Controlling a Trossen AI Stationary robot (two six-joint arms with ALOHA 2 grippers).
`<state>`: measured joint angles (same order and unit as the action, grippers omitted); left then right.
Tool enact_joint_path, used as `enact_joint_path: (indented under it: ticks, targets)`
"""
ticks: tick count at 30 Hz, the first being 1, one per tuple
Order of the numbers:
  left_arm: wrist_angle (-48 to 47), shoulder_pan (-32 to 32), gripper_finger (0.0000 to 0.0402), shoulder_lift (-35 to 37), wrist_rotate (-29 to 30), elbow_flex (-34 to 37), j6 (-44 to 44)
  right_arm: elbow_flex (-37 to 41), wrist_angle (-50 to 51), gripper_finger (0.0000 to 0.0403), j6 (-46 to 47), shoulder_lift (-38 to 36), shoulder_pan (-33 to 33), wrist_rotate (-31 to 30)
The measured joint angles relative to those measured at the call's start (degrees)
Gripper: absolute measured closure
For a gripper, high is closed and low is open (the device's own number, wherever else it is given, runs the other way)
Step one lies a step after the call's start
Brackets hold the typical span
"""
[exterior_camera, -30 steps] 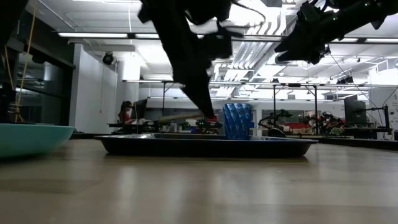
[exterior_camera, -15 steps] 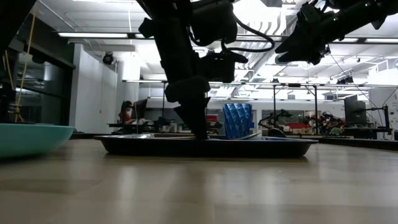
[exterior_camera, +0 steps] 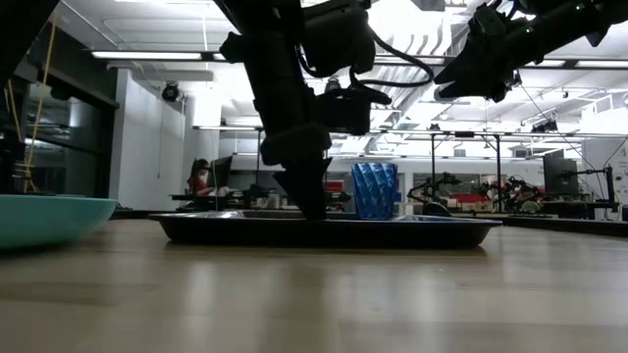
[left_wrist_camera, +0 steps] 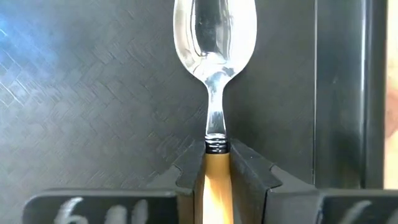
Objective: Pick and place plate/cup/fork/spoon on tray
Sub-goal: Put the yellow spoon on the bottom of the black tray
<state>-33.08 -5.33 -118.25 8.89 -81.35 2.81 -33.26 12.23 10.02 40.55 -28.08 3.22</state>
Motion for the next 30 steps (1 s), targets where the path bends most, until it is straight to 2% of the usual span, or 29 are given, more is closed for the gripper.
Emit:
enact_joint_path:
  ticks: [16, 24, 30]
  targets:
    - [0.6, 0.0, 0.0320, -1.7, 0.6, -0.2, 0.1, 0.0, 0.0, 0.0203, 0.0, 0.0, 0.0, 0.0]
    - [0.3, 0.0, 0.0262, -1.7, 0.9, -0.3, 0.1, 0.0, 0.0, 0.0203, 0.0, 0.0, 0.0, 0.0]
    - [-2.8, 0.1, 0.0215, -2.0, 0.5, -2.9, -0.2, 0.0, 0.0, 0.0203, 0.0, 0.0, 0.0, 0.0]
